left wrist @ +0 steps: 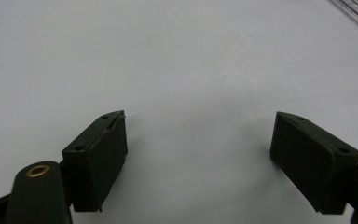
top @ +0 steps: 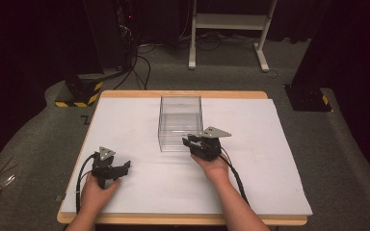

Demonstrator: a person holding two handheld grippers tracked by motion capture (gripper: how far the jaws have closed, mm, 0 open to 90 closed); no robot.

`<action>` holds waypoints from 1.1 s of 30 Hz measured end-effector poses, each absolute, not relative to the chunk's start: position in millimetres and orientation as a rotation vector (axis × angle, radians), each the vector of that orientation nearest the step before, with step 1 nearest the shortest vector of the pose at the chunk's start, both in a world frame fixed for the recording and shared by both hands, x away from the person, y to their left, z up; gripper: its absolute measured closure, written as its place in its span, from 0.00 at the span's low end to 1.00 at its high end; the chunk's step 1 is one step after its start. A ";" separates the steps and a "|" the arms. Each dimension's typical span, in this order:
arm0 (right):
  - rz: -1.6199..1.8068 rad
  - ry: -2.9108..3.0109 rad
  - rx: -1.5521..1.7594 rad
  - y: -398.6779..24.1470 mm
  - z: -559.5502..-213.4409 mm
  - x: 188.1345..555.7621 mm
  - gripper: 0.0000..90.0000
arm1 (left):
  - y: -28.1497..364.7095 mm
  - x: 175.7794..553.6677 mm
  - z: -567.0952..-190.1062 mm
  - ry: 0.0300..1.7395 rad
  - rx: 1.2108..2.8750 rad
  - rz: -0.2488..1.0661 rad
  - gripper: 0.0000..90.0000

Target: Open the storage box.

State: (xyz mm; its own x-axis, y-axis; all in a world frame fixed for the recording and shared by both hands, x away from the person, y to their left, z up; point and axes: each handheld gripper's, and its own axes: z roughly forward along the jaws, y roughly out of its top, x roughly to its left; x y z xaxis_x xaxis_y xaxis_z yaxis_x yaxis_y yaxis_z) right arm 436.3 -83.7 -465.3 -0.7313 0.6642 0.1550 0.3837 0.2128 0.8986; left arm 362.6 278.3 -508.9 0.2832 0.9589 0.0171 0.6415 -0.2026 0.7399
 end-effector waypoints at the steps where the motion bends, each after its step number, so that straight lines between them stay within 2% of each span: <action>1: 1.529 2.226 0.991 -83.9 -465.3 436.5 0.76 | 278.3 362.6 -508.9 1.432 1.931 0.653 0.21; 5: 1.523 2.232 0.980 -84.6 -465.8 437.4 0.79 | 278.4 362.5 -508.9 1.430 1.933 0.654 0.21; 8: 1.529 2.241 0.981 -87.0 -466.2 439.0 0.86 | 278.4 362.5 -508.8 1.430 1.934 0.653 0.21; 33: 1.546 2.262 0.875 -98.0 -469.0 424.4 0.93 | 278.3 362.6 -509.0 1.430 1.931 0.655 0.21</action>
State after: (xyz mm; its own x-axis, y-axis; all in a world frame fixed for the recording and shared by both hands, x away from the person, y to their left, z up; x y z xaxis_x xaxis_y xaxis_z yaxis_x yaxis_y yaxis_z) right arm 424.4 -98.0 -469.0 -0.7831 0.6111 0.1152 0.3292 0.2502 0.9105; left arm 362.6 278.3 -509.0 0.2838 0.9587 0.0181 0.6399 -0.2034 0.7410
